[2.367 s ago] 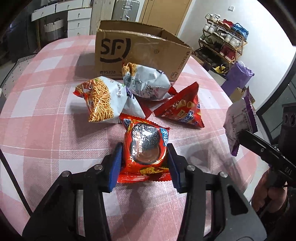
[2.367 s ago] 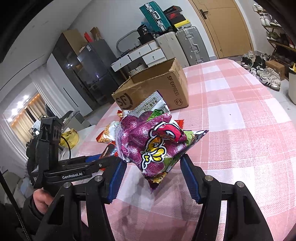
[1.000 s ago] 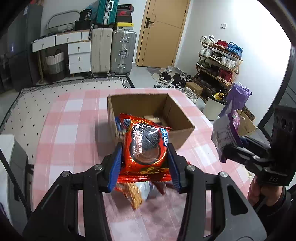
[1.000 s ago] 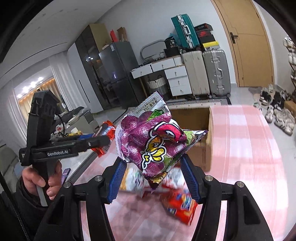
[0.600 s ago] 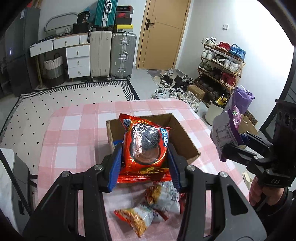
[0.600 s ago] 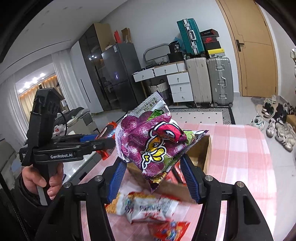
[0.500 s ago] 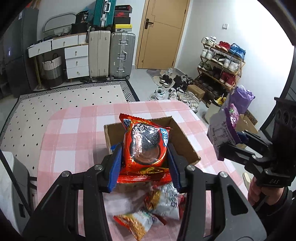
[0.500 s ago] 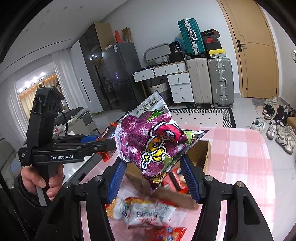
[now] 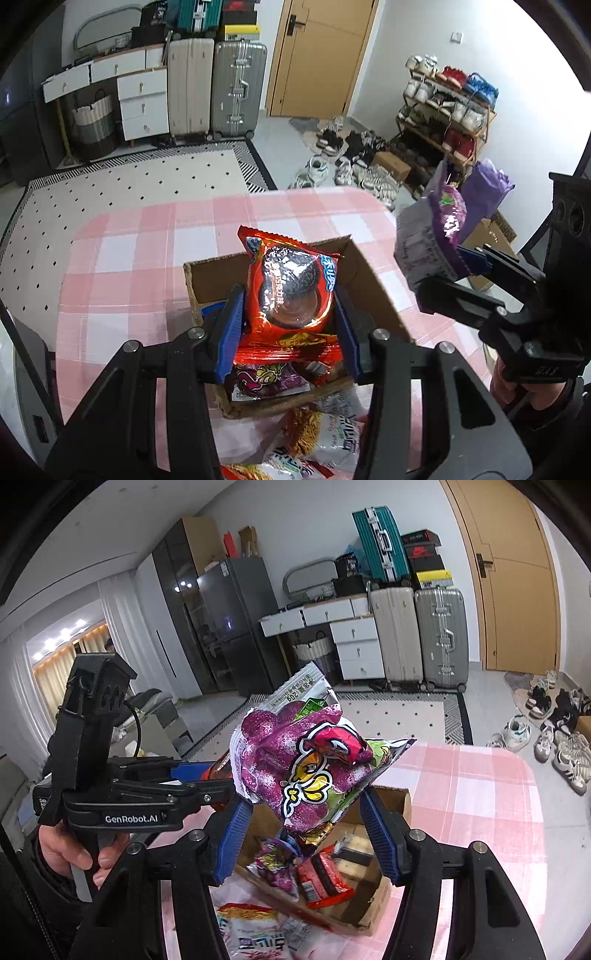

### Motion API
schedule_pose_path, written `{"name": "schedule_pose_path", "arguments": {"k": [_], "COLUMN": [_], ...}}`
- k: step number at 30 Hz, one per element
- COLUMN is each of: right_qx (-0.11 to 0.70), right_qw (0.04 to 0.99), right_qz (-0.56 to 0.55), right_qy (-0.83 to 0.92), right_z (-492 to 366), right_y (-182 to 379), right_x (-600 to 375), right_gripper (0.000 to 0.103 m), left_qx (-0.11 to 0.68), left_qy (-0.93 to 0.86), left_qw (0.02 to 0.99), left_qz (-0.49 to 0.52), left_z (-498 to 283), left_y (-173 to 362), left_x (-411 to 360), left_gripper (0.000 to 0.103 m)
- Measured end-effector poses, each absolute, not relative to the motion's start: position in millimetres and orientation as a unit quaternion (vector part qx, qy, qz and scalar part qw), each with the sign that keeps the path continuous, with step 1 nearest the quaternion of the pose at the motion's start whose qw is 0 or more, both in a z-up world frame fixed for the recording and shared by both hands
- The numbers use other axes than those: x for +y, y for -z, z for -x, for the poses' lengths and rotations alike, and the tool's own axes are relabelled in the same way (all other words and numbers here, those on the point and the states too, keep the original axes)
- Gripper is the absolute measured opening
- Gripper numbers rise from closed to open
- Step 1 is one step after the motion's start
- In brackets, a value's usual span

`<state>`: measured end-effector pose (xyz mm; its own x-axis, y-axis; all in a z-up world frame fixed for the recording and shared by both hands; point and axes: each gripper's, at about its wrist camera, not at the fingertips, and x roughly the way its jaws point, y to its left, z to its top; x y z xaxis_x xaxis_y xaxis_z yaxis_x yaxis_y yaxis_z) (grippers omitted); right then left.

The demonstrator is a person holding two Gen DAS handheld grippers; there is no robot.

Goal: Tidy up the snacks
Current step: 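Lift both held packs and carry them over the cardboard box, then lower both packs into the box and open both grippers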

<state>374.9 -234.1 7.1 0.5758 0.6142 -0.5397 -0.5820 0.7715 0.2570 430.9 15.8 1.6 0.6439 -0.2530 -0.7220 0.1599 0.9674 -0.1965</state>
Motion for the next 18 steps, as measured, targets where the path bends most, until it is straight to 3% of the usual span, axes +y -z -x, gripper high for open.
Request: {"name": "schedule_pose_path", "arguments": {"k": [14,15,17,18], "right_qx": [0.356,0.360,0.371,0.369], "right_qw": [0.879,0.879,0.880,0.884], "right_qz": [0.010,0.021,0.037,0.039], "right_qy": [-0.317,-0.313,-0.296,-0.285], "right_z": [-400.0,-401.3,-409.7,-410.8], "right_y": [54.9,58.5,62.3,64.0], "right_x": [-215.1,-212.1,-208.3,-208.5], "right_gripper": [0.063,0.066,0.084,0.085], "left_qx": [0.439,0.438,0.443,0.443], "left_qy": [0.113,0.115,0.106,0.104], "left_qw": [0.889,0.889,0.887,0.887], "left_qz": [0.069,0.073,0.073,0.073], "left_z": [-458.5,-458.4,-459.2,-458.5], "left_y": [57.3,59.0,60.9,60.8], "left_x": [18.4,19.5,21.4,22.4], "left_gripper": [0.043,0.044,0.052,0.060]}}
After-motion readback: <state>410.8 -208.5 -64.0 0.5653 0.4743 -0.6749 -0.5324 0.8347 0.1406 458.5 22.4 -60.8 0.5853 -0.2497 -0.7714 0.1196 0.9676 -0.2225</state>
